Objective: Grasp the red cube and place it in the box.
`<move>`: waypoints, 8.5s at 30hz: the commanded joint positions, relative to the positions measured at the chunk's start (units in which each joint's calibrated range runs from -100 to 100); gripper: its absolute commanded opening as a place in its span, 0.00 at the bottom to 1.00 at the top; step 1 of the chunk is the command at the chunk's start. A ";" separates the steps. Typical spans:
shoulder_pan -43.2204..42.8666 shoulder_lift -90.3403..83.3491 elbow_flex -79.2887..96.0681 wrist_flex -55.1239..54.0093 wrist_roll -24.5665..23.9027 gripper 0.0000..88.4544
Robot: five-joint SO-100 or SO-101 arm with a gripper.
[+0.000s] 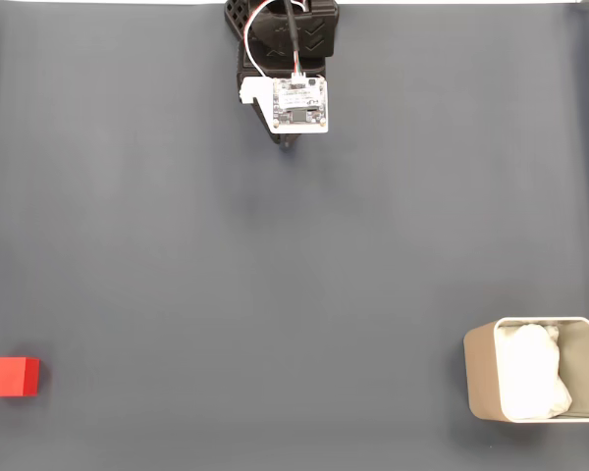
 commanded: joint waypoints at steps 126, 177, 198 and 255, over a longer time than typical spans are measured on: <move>32.55 125.74 -139.43 -22.56 -2.15 0.29; 35.89 157.89 -168.53 -31.17 0.29 0.55; 34.89 162.31 -169.63 -31.58 0.63 0.56; 31.06 161.96 -168.53 -32.81 0.34 0.55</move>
